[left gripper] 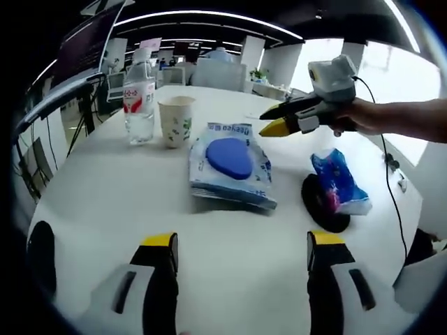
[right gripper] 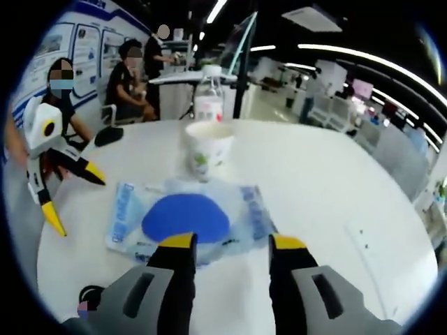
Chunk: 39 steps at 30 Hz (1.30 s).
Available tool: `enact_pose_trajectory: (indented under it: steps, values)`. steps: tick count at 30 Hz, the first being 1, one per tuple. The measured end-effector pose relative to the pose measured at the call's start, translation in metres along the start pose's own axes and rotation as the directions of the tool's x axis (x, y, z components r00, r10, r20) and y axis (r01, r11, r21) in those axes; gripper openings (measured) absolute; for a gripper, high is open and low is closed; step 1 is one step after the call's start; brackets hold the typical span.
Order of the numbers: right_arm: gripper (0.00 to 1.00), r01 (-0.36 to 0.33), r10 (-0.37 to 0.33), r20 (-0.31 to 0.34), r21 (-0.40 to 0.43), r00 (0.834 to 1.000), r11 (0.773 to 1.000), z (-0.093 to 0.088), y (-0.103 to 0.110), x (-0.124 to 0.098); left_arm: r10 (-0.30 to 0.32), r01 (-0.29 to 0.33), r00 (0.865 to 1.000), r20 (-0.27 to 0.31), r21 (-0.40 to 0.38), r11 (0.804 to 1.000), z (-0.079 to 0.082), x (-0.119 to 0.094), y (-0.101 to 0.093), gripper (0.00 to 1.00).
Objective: Arrange the tabletop items into an orderly group along one side of the table until the central work area is clear of visible clutter.
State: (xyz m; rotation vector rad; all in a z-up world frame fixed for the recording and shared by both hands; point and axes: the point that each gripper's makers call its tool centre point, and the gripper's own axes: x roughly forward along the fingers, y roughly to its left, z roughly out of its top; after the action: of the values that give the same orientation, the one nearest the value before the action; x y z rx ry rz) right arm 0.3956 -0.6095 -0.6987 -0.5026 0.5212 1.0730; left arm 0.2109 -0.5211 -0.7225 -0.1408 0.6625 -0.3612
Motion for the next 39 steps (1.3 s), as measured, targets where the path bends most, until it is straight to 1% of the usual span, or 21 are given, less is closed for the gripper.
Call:
enact_pose_trajectory:
  steps: [5, 11, 20, 24, 31, 35, 37, 39]
  values:
    - [0.35, 0.0, 0.0, -0.003, 0.023, 1.0, 1.0, -0.003, -0.006, 0.004, -0.013, 0.013, 1.0, 0.005, -0.008, 1.0, 0.002, 0.003, -0.005, 0.69]
    - [0.35, -0.003, 0.003, -0.017, 0.023, 1.0, 1.0, -0.006, -0.008, 0.01, -0.013, 0.013, 1.0, 0.017, -0.009, 1.0, 0.008, 0.005, -0.007, 0.61]
    - [0.35, 0.0, 0.0, -0.027, 0.012, 1.0, 1.0, -0.005, -0.015, 0.021, -0.021, 0.021, 1.0, 0.005, -0.007, 1.0, 0.008, 0.008, -0.009, 0.58]
    - [0.35, -0.008, 0.008, -0.051, -0.015, 0.999, 1.0, -0.01, -0.013, 0.028, -0.033, 0.033, 0.999, -0.006, -0.006, 0.999, 0.005, 0.01, -0.012, 0.55]
    - [0.35, 0.007, -0.008, -0.057, -0.028, 0.998, 1.0, -0.011, -0.019, 0.034, -0.042, 0.042, 0.999, -0.006, -0.01, 0.999, 0.006, 0.012, -0.015, 0.54]
    - [0.35, 0.023, -0.025, -0.053, -0.037, 0.998, 0.999, -0.007, -0.023, 0.036, -0.045, 0.045, 0.999, -0.002, -0.01, 0.999, 0.008, 0.013, -0.016, 0.53]
    - [0.35, 0.027, -0.028, -0.05, -0.03, 0.998, 0.999, -0.005, -0.026, 0.037, -0.045, 0.045, 0.999, 0.0, -0.01, 0.999, 0.009, 0.013, -0.016, 0.53]
    - [0.34, 0.027, -0.028, -0.066, -0.016, 0.997, 1.0, -0.008, -0.027, 0.039, -0.047, 0.047, 0.999, 0.001, -0.01, 0.999, 0.01, 0.013, -0.017, 0.53]
